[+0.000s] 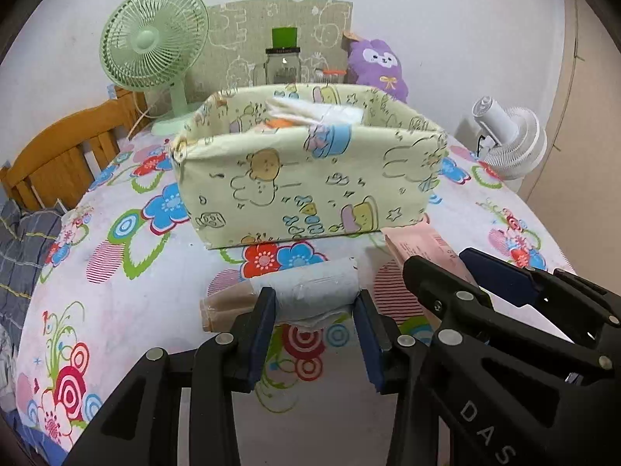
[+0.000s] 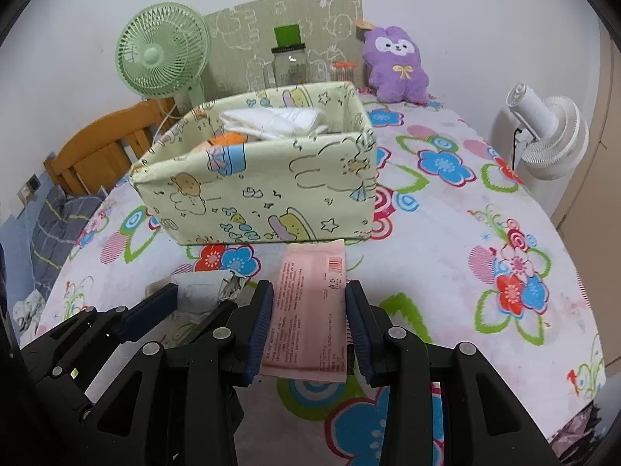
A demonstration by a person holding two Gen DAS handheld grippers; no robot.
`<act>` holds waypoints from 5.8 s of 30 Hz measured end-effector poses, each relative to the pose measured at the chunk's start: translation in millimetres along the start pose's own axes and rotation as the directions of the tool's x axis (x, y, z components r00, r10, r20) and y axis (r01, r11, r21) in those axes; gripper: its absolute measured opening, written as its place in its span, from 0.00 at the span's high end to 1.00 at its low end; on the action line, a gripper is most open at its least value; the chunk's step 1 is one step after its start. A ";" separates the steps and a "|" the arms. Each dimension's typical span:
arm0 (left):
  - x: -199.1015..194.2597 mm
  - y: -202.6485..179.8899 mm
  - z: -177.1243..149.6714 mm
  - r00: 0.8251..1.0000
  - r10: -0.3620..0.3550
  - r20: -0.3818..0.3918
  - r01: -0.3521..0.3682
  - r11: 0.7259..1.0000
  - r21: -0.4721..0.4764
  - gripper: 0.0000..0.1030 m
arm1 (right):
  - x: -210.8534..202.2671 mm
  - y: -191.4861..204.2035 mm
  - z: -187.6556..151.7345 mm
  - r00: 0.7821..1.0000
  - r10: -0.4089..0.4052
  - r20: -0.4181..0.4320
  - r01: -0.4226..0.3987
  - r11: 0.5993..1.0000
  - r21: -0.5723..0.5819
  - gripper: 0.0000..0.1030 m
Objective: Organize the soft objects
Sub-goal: 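Lift and carry the rolled cloth and pink packet with both tools over the box, then open the left tool to drop the white rolled cloth into the box, then open the right tool to drop the pink packet into the box, then raise both open tools out of the box and pull back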
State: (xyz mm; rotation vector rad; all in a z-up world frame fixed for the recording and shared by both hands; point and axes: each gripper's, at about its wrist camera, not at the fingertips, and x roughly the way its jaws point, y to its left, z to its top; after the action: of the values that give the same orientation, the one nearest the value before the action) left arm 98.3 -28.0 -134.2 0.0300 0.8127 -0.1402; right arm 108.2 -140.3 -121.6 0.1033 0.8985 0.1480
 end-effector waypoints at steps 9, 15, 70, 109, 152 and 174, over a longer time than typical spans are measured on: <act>-29.2 -11.2 10.5 0.999 0.014 0.047 -0.014 1.000 -0.007 0.60 | -32.5 -4.7 7.5 0.998 0.012 0.063 -0.011 1.000 -0.014 0.59; -49.9 -18.0 18.2 0.996 0.015 0.087 -0.014 1.000 -0.009 0.60 | -56.3 -6.1 15.7 0.994 0.015 0.108 -0.012 1.000 -0.025 0.59; -47.9 -1.6 111.7 0.981 0.025 0.194 -0.026 1.000 -0.001 0.59 | -52.3 2.9 117.5 0.976 0.022 0.219 -0.014 0.999 -0.038 0.59; 58.9 24.3 146.4 0.998 0.038 0.053 -0.035 0.998 -0.058 0.20 | 59.8 -2.2 158.6 0.991 0.058 0.122 -0.056 0.998 -0.020 0.60; -17.8 13.7 112.8 0.994 0.065 0.089 -0.059 0.995 -0.076 0.00 | -18.3 1.6 121.6 0.979 0.071 0.192 -0.054 0.994 -0.090 0.14; -108.4 7.9 74.9 0.965 0.104 0.243 -0.094 0.994 -0.049 0.00 | -104.6 -5.6 80.7 0.961 0.005 0.277 0.014 0.998 -0.066 0.05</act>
State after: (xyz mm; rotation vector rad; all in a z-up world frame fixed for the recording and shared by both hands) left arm 79.9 -14.0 -4.3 0.0176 0.5653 -0.0328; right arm 107.8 -166.0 8.2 0.0569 0.6134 0.1555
